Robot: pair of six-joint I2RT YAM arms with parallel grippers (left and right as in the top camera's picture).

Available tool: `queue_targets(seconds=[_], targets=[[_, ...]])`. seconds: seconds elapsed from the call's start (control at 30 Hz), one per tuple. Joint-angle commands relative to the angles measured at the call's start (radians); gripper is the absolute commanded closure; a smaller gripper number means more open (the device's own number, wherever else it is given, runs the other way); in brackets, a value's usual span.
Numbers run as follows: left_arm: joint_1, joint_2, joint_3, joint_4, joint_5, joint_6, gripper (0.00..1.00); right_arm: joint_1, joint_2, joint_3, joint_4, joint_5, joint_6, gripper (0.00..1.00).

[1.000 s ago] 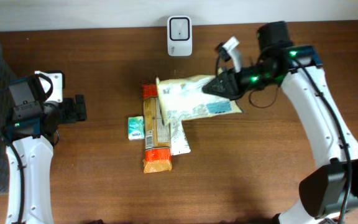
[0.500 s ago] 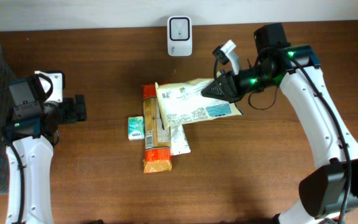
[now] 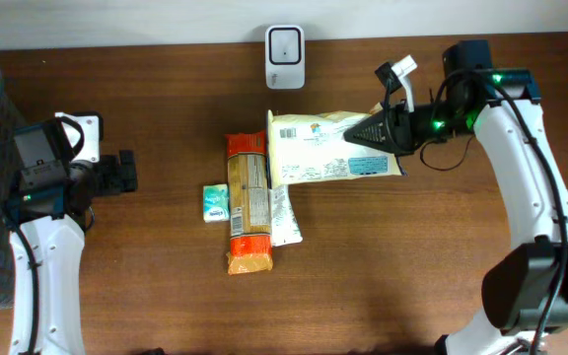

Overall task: Scan the item barcode
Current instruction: 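Grasp the snack bag edge and lift it with the right gripper, then hold the snack bag in front of the white scanner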

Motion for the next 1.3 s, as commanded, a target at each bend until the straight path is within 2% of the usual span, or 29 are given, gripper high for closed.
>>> queue_targets(seconds=[0.0, 0.1, 0.17, 0.27, 0.3, 0.43, 0.5, 0.57, 0.63, 0.9, 1.0, 1.1, 1.27], targets=[[0.003, -0.004, 0.018, 0.002, 0.018, 0.01, 0.01, -0.002, 0.003, -0.002, 0.0, -0.07, -0.015, 0.96], [0.003, -0.004, 0.018, 0.002, 0.018, 0.009, 0.01, -0.018, 0.003, -0.002, 0.002, -0.066, -0.015, 0.96], [0.003, -0.004, 0.018, 0.002, 0.018, 0.009, 0.01, -0.019, 0.003, -0.002, 0.023, 0.021, 0.005, 0.96], [0.003, -0.004, 0.018, 0.002, 0.018, 0.009, 0.01, -0.006, 0.003, 0.003, 0.217, 0.371, 0.311, 0.96], [0.003, -0.004, 0.018, 0.002, 0.018, 0.009, 0.01, 0.021, 0.003, 0.012, 0.316, 0.597, 0.393, 0.96], [0.003, -0.004, 0.018, 0.002, 0.018, 0.009, 0.01, 0.167, 0.01, 0.012, 0.587, 1.168, 0.417, 0.96], [0.003, -0.004, 0.018, 0.002, 0.018, 0.009, 0.01, 0.257, 0.032, 0.012, 0.742, 1.36, 0.278, 0.96], [0.003, -0.004, 0.018, 0.001, 0.018, 0.009, 0.01, 0.319, 0.055, 0.012, 0.861, 1.452, 0.08, 0.96], [0.003, -0.004, 0.018, 0.002, 0.018, 0.009, 0.01, 0.376, 0.107, 0.012, 1.044, 1.599, -0.058, 0.96], [0.003, -0.004, 0.018, 0.002, 0.018, 0.009, 0.01, 0.426, 0.372, 0.012, 1.53, 1.773, -0.52, 0.96], [0.003, -0.004, 0.018, 0.002, 0.018, 0.009, 0.01, 0.454, 0.425, 0.012, 1.601, 1.771, -0.648, 0.96], [0.003, -0.004, 0.018, 0.002, 0.018, 0.009, 0.01, 0.463, 0.434, 0.012, 1.643, 1.772, -0.679, 0.96], [0.003, -0.004, 0.018, 0.001, 0.018, 0.01, 0.01, 0.48, 0.434, 0.012, 1.654, 1.772, -0.831, 0.96]])
